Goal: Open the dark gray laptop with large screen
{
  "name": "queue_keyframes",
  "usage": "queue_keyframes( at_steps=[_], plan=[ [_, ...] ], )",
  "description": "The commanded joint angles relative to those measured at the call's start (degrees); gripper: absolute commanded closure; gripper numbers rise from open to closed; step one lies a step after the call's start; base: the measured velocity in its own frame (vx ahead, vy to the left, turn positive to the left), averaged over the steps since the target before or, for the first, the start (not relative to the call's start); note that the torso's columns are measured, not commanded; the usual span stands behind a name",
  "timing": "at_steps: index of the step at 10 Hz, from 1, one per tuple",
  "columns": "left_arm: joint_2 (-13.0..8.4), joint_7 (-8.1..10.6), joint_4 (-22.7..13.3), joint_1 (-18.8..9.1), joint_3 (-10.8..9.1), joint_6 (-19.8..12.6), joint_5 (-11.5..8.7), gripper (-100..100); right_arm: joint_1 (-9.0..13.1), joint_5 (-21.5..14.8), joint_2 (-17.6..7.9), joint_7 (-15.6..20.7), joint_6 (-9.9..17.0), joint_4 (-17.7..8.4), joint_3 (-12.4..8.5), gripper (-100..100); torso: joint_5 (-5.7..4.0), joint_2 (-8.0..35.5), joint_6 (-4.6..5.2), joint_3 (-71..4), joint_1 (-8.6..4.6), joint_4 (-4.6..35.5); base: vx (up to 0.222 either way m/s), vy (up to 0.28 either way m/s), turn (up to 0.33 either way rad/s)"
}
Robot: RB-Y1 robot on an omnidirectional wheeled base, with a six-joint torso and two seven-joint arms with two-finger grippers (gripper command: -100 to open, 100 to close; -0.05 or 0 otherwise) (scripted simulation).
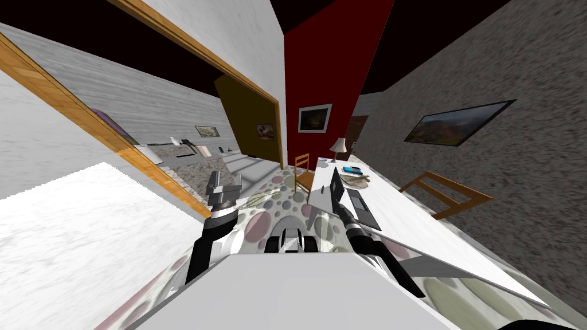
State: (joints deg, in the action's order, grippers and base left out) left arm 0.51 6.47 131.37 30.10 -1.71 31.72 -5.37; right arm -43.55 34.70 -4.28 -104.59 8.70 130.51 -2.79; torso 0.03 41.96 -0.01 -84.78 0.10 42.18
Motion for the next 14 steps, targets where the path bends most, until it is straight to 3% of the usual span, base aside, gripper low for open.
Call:
queue_keyframes(
  at_steps=[1, 3, 4, 5, 6, 14],
  plan=[
    [0.00, 0.00, 0.00, 0.00, 0.00, 0.00, 0.00, 0, 0.14, -0.07, -0.15, 4.54, 0.08, -0.69, -0.18, -100, -0.03, 0.27, 0.00, 0.17, -0.10, 0.08, 0.014, 0.004, 0.003],
    [0.00, 0.00, 0.00, -0.01, 0.00, 0.00, 0.00, 0, 0.14, -0.07, -0.15, 7.82, 0.08, -0.69, -0.18, -100, -0.05, 0.47, 0.01, 0.31, -0.16, 0.15, 0.000, 0.000, 0.000],
    [0.00, 0.00, 0.00, -0.01, 0.00, 0.00, 0.00, 0, 0.15, -0.07, -0.14, 6.59, 0.08, -0.69, -0.17, -100, -0.04, 0.44, 0.01, 0.29, -0.14, 0.14, 0.000, 0.000, 0.000],
    [0.00, 0.00, 0.00, -0.01, 0.00, 0.00, 0.00, 0, 0.21, -0.08, -0.05, 6.51, 0.28, -0.60, -0.43, 100, -0.03, 0.36, 0.01, 0.24, -0.10, 0.11, 0.105, -0.012, 0.016],
    [0.00, 0.00, 0.00, 0.00, 0.00, 0.00, 0.00, 0, 0.13, -0.07, -0.10, 6.73, 0.15, -0.64, -0.30, 100, -0.04, 0.01, 0.00, 0.04, -0.12, 0.03, 0.063, -0.013, -0.006],
    [-0.01, 0.00, -0.01, -0.02, -0.01, -0.01, 0.00, 0, 8.54, 8.00, 4.94, 2.53, -7.10, -8.96, 6.07, 100, -0.14, 0.24, -0.02, 0.19, -0.13, 0.00, -0.101, -0.116, 0.006]
  ],
)
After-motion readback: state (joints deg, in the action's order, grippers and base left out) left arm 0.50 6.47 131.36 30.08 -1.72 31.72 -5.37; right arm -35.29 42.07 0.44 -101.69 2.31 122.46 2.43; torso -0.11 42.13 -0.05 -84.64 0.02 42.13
